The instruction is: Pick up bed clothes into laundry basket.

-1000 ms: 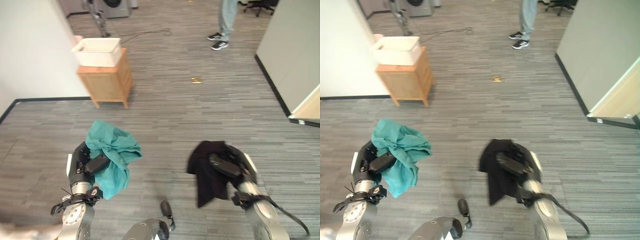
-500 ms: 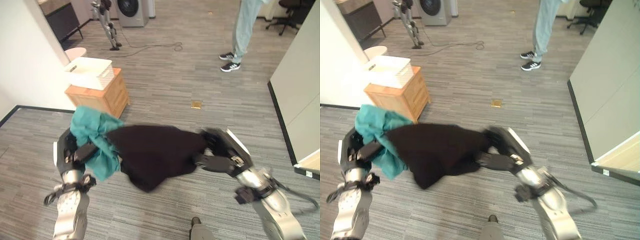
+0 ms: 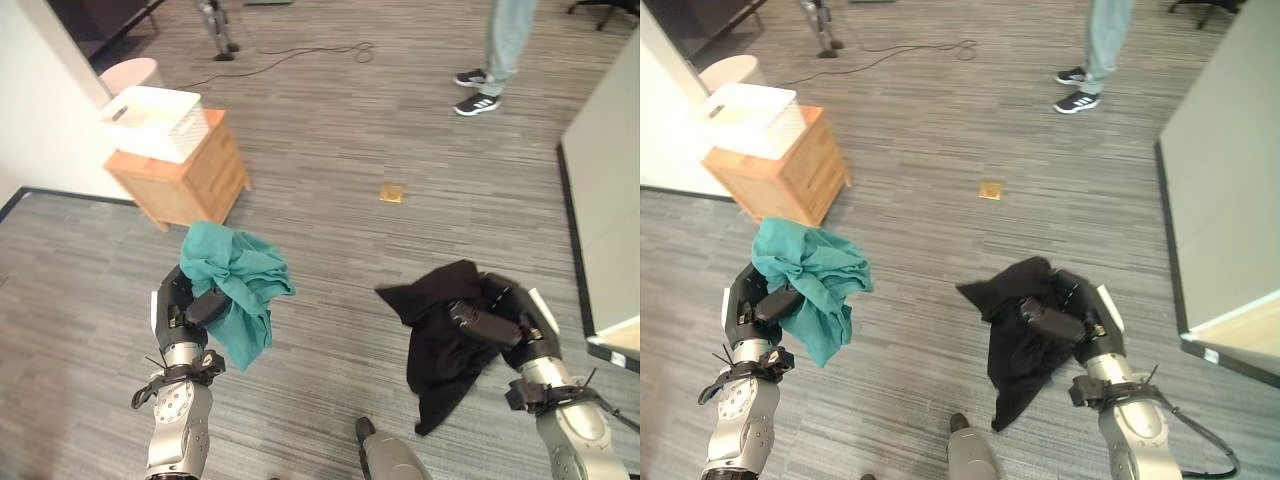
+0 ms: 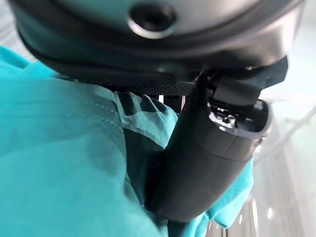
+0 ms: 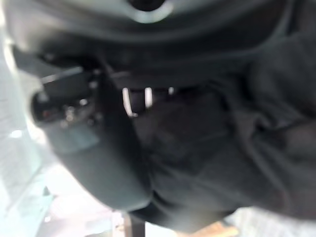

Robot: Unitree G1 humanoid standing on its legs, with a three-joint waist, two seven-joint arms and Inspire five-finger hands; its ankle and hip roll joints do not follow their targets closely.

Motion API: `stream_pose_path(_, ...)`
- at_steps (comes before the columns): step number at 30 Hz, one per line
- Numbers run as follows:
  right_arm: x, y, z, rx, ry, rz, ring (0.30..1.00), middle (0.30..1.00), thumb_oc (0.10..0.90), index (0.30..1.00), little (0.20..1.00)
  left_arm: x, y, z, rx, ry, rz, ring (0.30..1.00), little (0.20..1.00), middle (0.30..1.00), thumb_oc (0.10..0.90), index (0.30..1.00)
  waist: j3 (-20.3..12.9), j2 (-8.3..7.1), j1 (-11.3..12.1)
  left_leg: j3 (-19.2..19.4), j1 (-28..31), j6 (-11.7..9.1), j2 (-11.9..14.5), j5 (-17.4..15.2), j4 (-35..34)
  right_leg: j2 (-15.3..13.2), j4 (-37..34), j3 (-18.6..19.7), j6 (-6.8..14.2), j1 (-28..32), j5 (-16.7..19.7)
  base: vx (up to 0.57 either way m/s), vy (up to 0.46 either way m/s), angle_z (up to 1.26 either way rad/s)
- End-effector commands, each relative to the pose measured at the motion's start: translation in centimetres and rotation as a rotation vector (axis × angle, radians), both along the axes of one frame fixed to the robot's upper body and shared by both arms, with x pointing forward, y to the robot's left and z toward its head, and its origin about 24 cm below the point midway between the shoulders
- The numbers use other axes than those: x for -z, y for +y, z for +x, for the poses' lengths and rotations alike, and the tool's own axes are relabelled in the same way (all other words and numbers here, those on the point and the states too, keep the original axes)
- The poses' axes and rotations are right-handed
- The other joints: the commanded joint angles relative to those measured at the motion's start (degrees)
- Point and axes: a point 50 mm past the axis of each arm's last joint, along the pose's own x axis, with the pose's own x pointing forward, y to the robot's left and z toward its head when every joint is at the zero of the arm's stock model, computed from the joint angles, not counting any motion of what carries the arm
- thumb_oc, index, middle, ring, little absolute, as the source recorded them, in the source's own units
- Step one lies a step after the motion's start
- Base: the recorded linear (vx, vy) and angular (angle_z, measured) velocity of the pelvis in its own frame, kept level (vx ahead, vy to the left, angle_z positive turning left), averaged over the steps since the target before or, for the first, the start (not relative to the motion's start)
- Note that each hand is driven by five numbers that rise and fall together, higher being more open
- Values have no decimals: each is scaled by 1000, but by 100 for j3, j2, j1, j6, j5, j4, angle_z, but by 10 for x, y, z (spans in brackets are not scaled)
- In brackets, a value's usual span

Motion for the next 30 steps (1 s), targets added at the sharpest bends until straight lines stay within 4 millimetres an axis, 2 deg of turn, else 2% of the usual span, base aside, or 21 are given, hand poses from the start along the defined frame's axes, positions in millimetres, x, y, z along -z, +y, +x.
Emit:
stream_pose_path(1,-48,-8,-10,55,-308,4,300,300,400,300,300,-61,32,-5,-56,-292,120,300,300,300,400,300,-291,-403,-4,972,-132,330,-130,-205,718,-109,-1113,186,152,909,555,113,-222,82)
stream_pose_path(2,-46,-10,-13,75,-301,9,300,300,400,300,300,-59,34,-6,-59,-284,116,300,300,300,400,300,-268,-395,-27,1210,-231,316,-11,-174,614,-109,-1131,128,134,985,502,119,-123,91)
stream_pose_path(4,-48,-13,-19,114,-336,28,300,300,400,300,300,-52,40,-12,-86,-250,110,300,300,300,400,300,-191,-309,-24,2095,-605,174,438,147,-104,-226,-1237,-187,160,1160,362,118,11,92)
stream_pose_path(5,-48,-13,-19,115,-336,29,300,300,400,300,300,-52,40,-12,-86,-250,111,300,300,300,400,300,-196,-331,-48,2077,-585,165,399,141,-128,-257,-1228,-211,170,1180,320,105,69,62)
stream_pose_path(7,-48,-8,-17,95,-338,30,300,300,400,300,300,-50,47,-17,-126,-229,137,300,300,300,400,300,-202,-299,-47,2171,-612,54,533,504,-665,-316,-1200,-342,213,1240,214,146,99,32)
stream_pose_path(11,-43,5,-9,30,-303,28,300,300,400,300,300,-50,55,-21,-199,-230,137,300,300,300,400,300,-287,-114,78,1646,-525,-73,705,1012,-1572,-367,-1063,-278,343,1357,5,272,168,-8)
stream_pose_path(12,-42,11,-5,-2,-305,47,300,300,400,300,300,-56,55,-20,-210,-255,152,300,300,300,400,300,-320,-24,121,1463,-476,-131,847,1098,-1831,-439,-876,-189,410,1429,-209,433,267,-25)
stream_pose_path(14,-44,16,2,-34,-301,16,300,300,400,300,300,-59,56,-16,-217,-269,158,300,300,300,400,300,-383,40,188,1290,-508,-240,990,1219,-1927,-581,-760,-53,495,1570,-379,371,228,-30)
stream_pose_path(17,-46,24,7,-70,-308,22,300,300,400,300,300,-63,53,-11,-205,-294,150,300,300,300,400,300,-433,40,236,1335,-578,-343,1075,1307,-1904,-818,-897,-81,603,1907,-465,452,233,-32)
stream_pose_path(18,-44,31,10,-109,-287,26,300,300,400,300,300,-60,53,-10,-194,-270,155,300,300,300,400,300,-538,82,329,1409,-671,-290,1051,1176,-1723,-1105,-1077,-103,733,2279,-495,542,247,-34)
stream_pose_path(19,-43,31,10,-109,-286,26,300,300,400,300,300,-59,53,-10,-193,-269,155,300,300,300,400,300,-545,55,327,1416,-680,-279,1023,1124,-1671,-1144,-1117,-111,747,2310,-488,790,314,-32)
stream_pose_path(20,-36,34,8,-108,-253,36,300,300,400,300,300,-60,53,-11,-177,-255,189,300,300,300,400,300,-624,-56,454,1243,-935,-234,755,917,-1124,-1513,-1102,-178,910,2441,-197,541,197,-22)
stream_pose_path(21,-35,37,9,-111,-260,64,300,300,400,300,300,-65,52,-11,-167,-274,204,300,300,300,400,300,-662,-118,477,1219,-988,-158,566,757,-1000,-1702,-912,-176,996,2322,231,525,199,-14)
stream_pose_path(22,-35,37,9,-112,-260,64,300,300,400,300,300,-65,52,-11,-167,-274,205,300,300,300,400,300,-679,-113,489,1233,-1013,-142,573,764,-998,-1700,-929,-158,1004,2293,261,271,166,-9)
stream_pose_path(23,-31,42,12,-125,-257,89,300,300,400,300,300,-66,52,-10,-161,-282,201,300,300,300,400,300,-694,-167,509,1338,-936,27,374,476,-1032,-1819,-651,-57,1012,2051,719,401,285,-28)
stream_pose_path(24,-32,45,14,-137,-240,2,300,300,400,300,300,-70,55,-8,-164,-281,226,300,300,300,400,300,-648,-213,473,1495,-756,219,66,237,-1094,-1906,-90,81,947,1715,1466,397,283,-27)
stream_pose_path(25,-32,45,14,-138,-241,1,300,300,400,300,300,-70,55,-8,-165,-282,227,300,300,300,400,300,-655,-201,494,1518,-770,230,83,251,-1100,-1891,-98,113,950,1679,1496,476,331,-2)
stream_pose_path(26,-33,49,14,-150,-255,31,300,300,400,300,300,-75,57,-9,-182,-295,246,300,300,300,400,300,-613,-196,447,1629,-633,328,-27,75,-1107,-1927,180,124,922,1538,1745,277,193,35)
stream_pose_path(28,-32,54,15,-171,-248,28,300,300,400,300,300,-81,56,-6,-174,-304,284,300,300,300,400,300,-489,-132,387,1662,-349,487,-172,-185,-1165,-1848,571,203,915,972,1877,355,243,13)
stream_pose_path(29,-32,54,16,-173,-237,-11,300,300,400,300,300,-85,55,-5,-168,-314,306,300,300,300,400,300,-424,-124,370,1706,-182,541,-264,-325,-1212,-1930,545,95,930,725,1988,446,285,-26)
stream_pose_path(30,-34,51,16,-173,-229,-37,300,300,400,300,300,-89,44,0,-110,-344,301,300,300,300,400,300,-297,-110,193,1716,99,590,-416,-490,-1384,-1804,252,42,966,346,1864,335,207,-32)
